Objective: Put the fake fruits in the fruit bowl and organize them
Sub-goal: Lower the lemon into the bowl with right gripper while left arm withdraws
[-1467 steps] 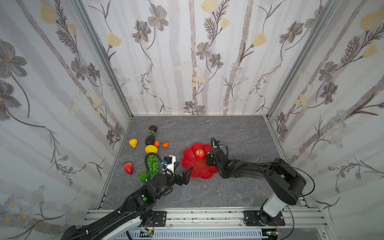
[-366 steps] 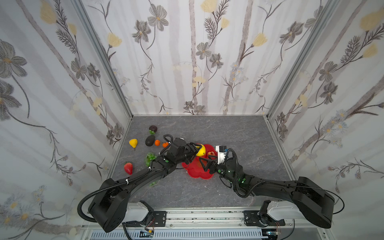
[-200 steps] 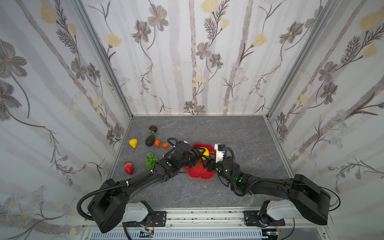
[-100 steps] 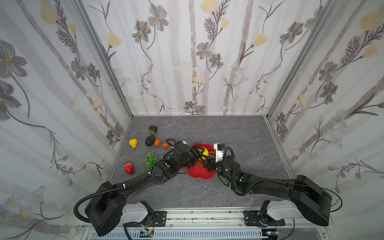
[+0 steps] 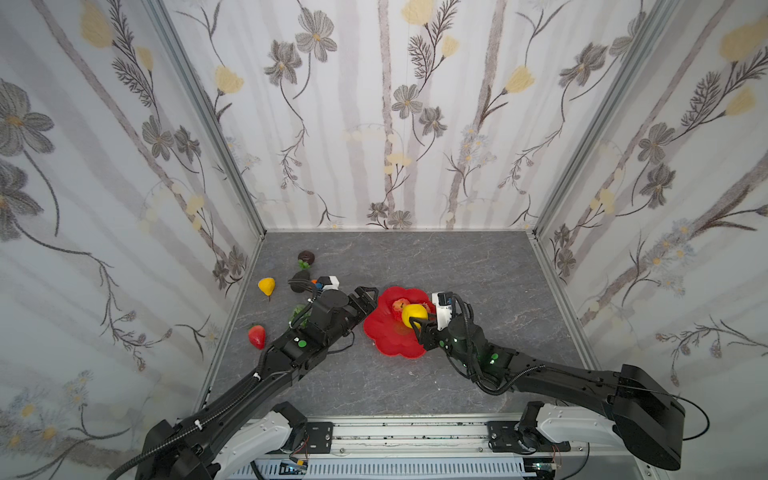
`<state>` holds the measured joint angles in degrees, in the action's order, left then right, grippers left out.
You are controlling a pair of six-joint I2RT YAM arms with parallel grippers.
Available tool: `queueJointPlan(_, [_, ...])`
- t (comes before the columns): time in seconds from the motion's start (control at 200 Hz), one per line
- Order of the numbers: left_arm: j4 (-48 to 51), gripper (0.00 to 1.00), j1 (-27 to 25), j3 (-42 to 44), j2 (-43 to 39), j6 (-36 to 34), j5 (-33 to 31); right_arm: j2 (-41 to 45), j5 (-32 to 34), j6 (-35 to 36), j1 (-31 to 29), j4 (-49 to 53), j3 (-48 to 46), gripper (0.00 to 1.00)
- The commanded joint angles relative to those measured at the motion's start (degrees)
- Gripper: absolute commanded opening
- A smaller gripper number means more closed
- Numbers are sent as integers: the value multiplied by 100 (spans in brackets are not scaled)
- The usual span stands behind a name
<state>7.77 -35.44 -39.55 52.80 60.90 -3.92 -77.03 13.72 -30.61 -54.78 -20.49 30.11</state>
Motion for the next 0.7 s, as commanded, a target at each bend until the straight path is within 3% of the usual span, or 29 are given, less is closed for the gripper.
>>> queueJointPlan(0.0, [842,92,171,117,-447,-654,-566,174,31,196,-4,726,-54,53])
queueJointPlan(0.19, [1067,94,427,409,-1018,-920,-594,101,-65,171,0,914,-168,53])
queueJointPlan(0.694, [1340,94,687,624,-1392,-888,-487,-852,-125,-141,30,1432,449,52])
